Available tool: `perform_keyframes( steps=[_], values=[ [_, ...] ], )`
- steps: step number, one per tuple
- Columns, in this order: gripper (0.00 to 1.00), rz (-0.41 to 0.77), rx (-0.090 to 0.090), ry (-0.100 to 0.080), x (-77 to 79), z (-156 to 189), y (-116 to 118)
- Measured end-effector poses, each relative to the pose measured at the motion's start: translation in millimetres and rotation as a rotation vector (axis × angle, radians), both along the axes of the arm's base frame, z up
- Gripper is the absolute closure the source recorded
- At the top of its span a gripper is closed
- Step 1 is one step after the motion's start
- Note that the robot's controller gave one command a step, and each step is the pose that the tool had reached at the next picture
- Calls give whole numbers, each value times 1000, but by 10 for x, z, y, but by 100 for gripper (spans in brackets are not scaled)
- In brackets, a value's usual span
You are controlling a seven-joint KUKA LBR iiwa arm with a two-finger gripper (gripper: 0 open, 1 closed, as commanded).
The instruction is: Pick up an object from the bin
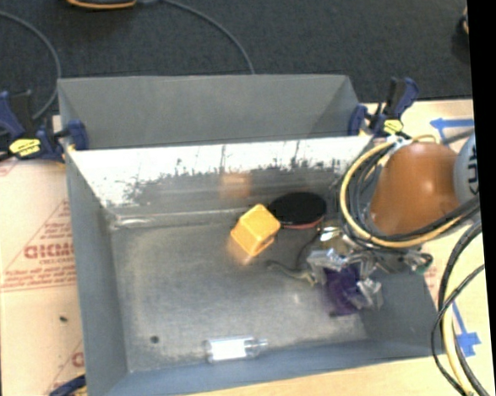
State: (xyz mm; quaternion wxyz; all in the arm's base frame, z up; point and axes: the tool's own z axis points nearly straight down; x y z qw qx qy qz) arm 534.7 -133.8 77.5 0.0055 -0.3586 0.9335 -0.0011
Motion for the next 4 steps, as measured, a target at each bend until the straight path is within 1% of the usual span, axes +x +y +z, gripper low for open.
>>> perform_keyframes(
  steps=[2,3,4],
  values=[
    [100,0,0,0,0,12,2],
    [100,-1,2,5,-13,70,8],
    [100,-1,2,1,-11,163,9]
  ],
)
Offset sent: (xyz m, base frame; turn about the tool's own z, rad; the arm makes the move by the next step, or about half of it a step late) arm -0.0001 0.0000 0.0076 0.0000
